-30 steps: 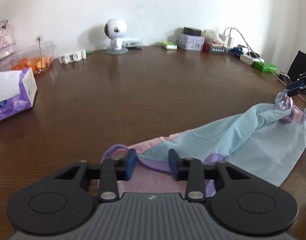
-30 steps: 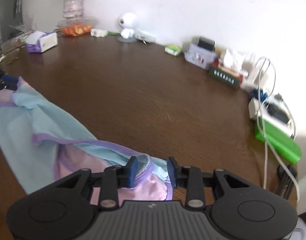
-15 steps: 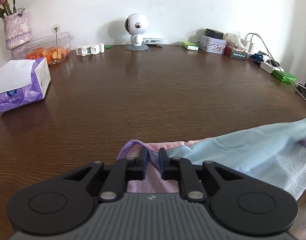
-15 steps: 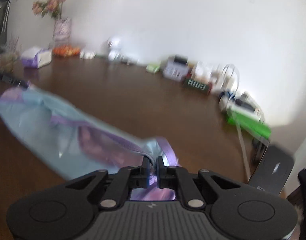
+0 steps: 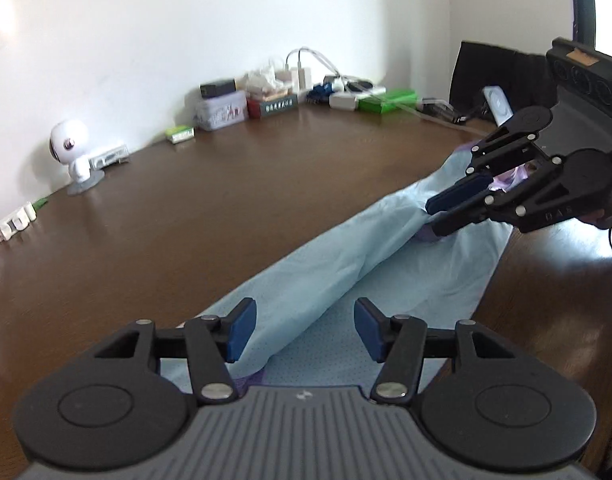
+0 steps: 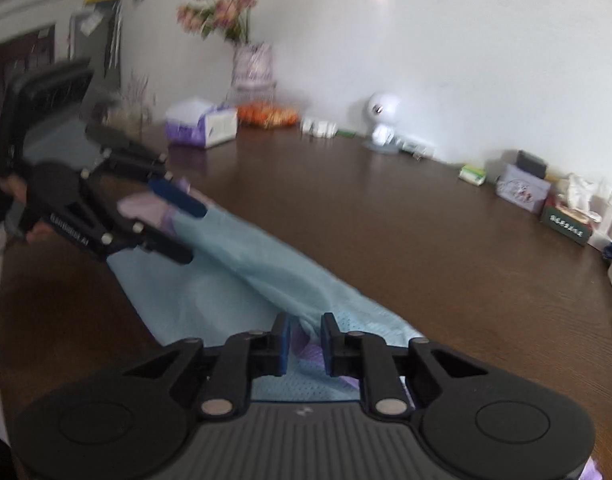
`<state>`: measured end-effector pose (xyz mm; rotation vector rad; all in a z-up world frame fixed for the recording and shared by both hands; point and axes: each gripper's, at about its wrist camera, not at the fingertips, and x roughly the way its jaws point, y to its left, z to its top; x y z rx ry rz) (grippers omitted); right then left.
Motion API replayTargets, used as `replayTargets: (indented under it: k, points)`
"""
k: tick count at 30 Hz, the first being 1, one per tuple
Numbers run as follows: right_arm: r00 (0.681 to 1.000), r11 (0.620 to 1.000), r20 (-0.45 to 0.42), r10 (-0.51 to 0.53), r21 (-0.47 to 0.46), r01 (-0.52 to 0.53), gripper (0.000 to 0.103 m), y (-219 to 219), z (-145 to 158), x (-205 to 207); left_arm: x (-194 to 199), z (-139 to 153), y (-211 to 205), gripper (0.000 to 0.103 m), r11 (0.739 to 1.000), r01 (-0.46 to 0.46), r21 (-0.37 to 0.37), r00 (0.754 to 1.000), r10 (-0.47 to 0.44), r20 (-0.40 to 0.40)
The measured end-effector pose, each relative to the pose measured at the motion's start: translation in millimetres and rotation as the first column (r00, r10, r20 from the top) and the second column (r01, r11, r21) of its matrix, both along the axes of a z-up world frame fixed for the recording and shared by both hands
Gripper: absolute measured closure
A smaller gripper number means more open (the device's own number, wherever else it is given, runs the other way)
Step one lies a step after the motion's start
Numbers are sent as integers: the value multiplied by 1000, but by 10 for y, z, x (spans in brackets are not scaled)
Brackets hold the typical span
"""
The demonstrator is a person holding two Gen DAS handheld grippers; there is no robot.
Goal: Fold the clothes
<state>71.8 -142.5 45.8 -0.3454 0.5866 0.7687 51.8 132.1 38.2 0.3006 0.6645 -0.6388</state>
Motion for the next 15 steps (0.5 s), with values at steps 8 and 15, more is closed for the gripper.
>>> replayTargets:
  k: [8,15]
  points:
    - [894,963,396,212,-240,-122,101,-156,135,-592,-13,-40,306,101,997,-65,-37,997,64,-37]
    - [908,897,222,354,-355,-263,93,-164,-106,-740,-127,-63,426,80,992,-126,22,992,126,-20]
